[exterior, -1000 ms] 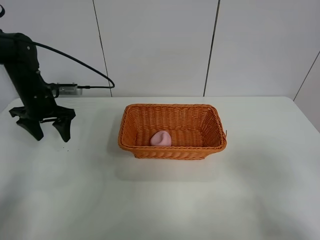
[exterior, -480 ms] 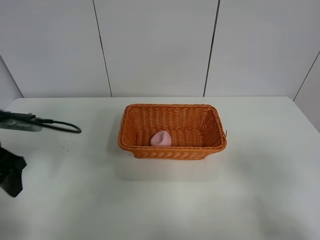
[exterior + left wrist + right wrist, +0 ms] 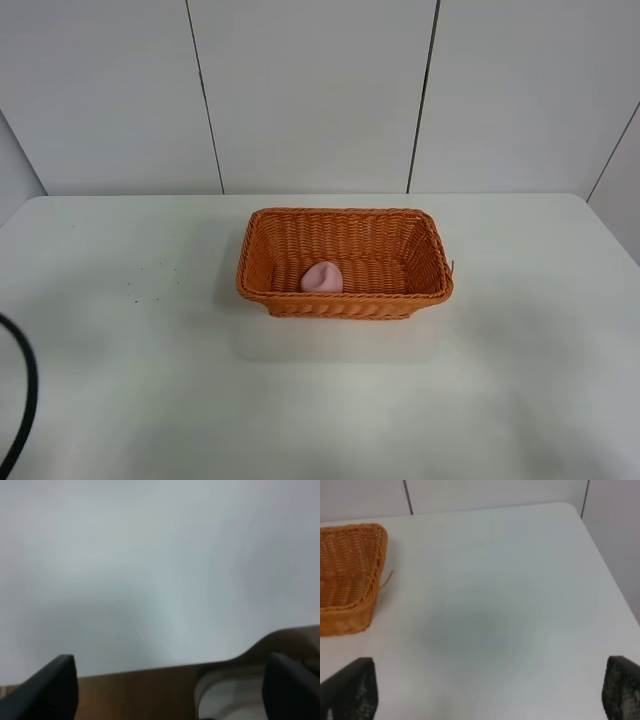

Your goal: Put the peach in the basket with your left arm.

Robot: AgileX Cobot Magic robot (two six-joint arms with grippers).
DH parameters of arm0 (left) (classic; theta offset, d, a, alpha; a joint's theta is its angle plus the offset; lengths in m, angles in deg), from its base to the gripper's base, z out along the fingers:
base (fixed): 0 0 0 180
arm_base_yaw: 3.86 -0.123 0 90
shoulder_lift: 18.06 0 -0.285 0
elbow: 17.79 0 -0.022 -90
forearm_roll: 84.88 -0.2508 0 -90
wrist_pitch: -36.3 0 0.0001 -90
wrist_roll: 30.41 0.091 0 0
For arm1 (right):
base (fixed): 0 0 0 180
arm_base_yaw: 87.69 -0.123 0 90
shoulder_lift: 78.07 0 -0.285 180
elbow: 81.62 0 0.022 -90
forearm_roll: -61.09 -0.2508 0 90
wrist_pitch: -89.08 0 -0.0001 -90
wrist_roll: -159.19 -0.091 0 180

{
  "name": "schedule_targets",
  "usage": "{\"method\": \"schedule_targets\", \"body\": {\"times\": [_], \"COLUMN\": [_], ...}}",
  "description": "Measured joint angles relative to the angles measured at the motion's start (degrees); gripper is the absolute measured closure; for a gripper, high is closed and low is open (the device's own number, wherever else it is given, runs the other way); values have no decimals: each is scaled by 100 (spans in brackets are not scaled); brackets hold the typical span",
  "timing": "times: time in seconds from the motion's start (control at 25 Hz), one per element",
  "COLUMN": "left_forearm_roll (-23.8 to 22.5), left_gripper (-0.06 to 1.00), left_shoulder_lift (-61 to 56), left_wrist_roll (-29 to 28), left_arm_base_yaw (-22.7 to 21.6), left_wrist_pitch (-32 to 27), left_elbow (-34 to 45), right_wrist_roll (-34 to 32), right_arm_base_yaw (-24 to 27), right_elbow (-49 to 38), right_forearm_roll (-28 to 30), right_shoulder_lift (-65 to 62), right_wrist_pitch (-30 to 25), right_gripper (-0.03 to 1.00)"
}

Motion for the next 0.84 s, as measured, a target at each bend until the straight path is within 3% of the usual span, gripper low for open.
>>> {"method": "schedule_targets", "body": {"times": [0.4,0.84], "left_forearm_roll": [0,0], "left_gripper": [9,9], "left_shoulder_lift": [-2688,-2866], "left_wrist_roll": [-18,-40], "left_arm_base_yaw": [0,0], "left_wrist_pitch": [-3,-17], "left_elbow": [54,54], "right_wrist_roll": [0,0], "right_arm_base_yaw": [0,0], "right_elbow": [0,0], "right_forearm_roll": [0,0], "right_shoulder_lift": [0,0], "right_wrist_pitch": [0,0], "right_gripper": [27,27]}}
